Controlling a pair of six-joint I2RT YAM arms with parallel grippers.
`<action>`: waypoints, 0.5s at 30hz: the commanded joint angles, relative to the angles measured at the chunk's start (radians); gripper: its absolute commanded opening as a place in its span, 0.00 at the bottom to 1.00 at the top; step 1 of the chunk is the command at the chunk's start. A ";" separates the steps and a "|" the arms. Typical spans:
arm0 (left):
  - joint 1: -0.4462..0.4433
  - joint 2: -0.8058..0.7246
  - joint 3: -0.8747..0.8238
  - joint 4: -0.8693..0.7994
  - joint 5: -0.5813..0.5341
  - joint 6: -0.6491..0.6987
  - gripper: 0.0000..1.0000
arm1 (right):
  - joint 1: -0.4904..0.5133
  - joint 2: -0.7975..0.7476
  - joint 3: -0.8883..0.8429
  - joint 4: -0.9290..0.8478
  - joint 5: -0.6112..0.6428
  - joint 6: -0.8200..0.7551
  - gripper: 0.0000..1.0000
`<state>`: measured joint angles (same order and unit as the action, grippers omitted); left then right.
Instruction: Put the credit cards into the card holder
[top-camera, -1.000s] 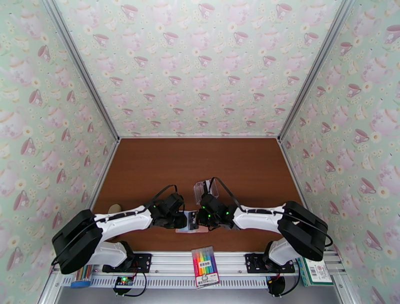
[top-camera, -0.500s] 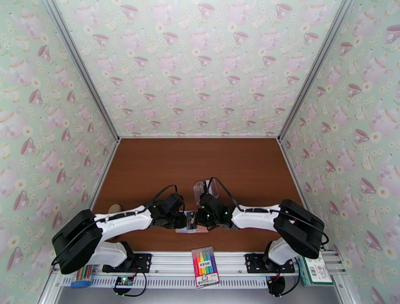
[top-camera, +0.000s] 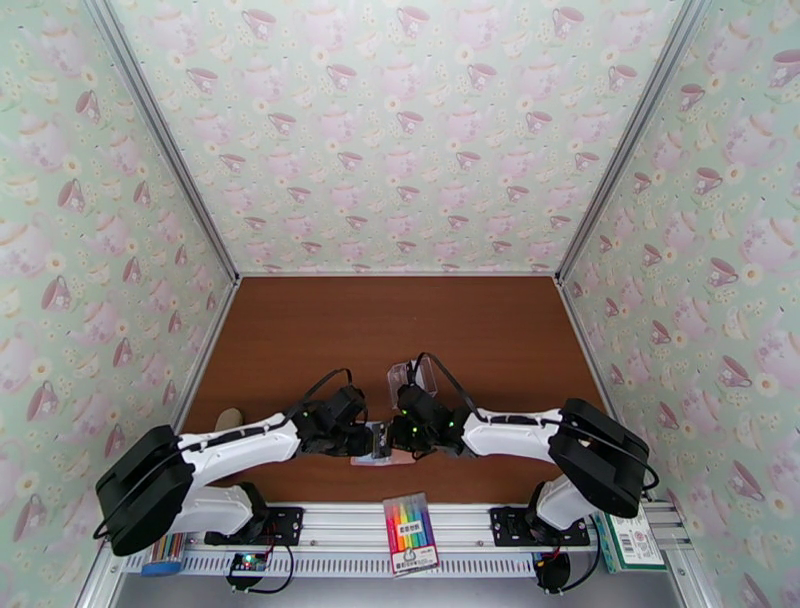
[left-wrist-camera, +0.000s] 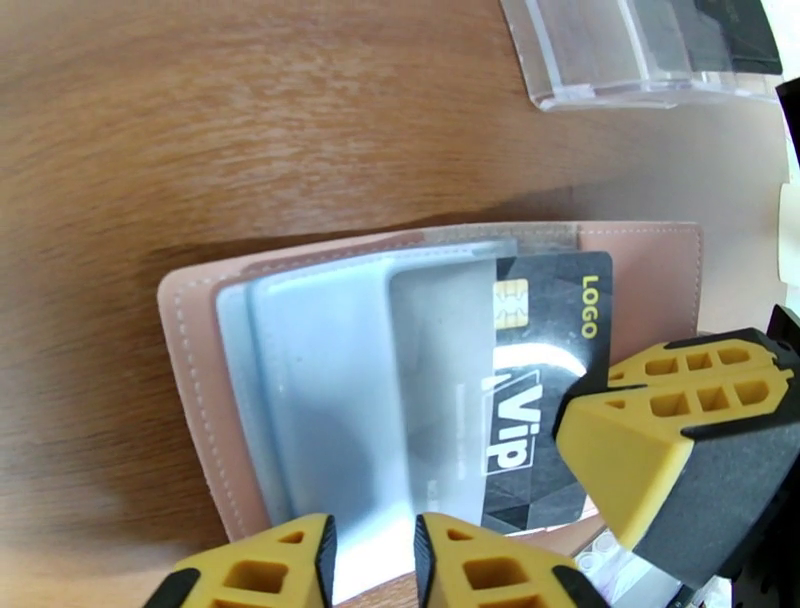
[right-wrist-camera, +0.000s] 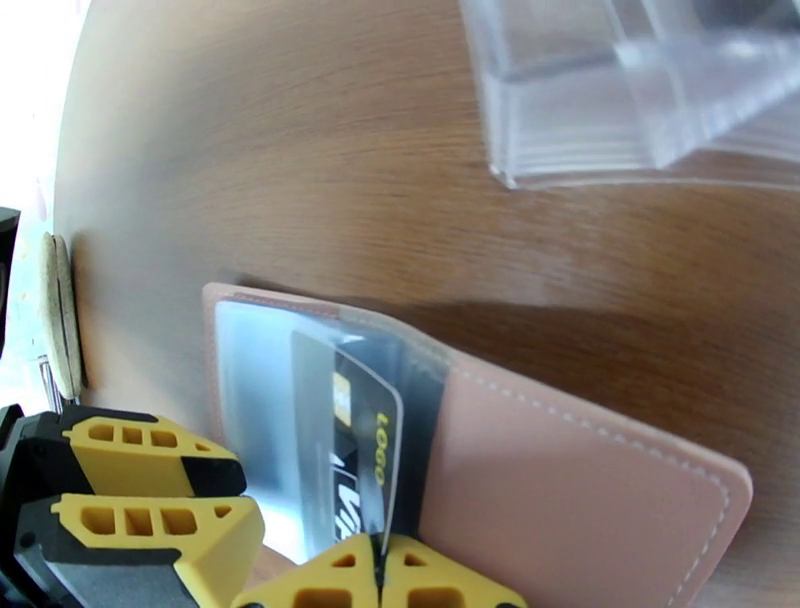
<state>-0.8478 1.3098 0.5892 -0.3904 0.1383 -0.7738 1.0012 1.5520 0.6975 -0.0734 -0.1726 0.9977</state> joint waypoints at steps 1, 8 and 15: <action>-0.002 -0.035 -0.001 -0.018 -0.032 0.000 0.31 | 0.001 -0.006 0.020 -0.135 0.035 -0.042 0.21; -0.002 -0.045 -0.008 -0.019 -0.040 -0.001 0.32 | 0.001 -0.010 0.079 -0.214 0.060 -0.071 0.36; -0.001 -0.015 -0.014 -0.008 -0.036 -0.002 0.32 | 0.001 0.019 0.115 -0.229 0.061 -0.070 0.36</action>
<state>-0.8478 1.2793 0.5892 -0.3996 0.1143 -0.7746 1.0012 1.5524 0.7834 -0.2691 -0.1345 0.9382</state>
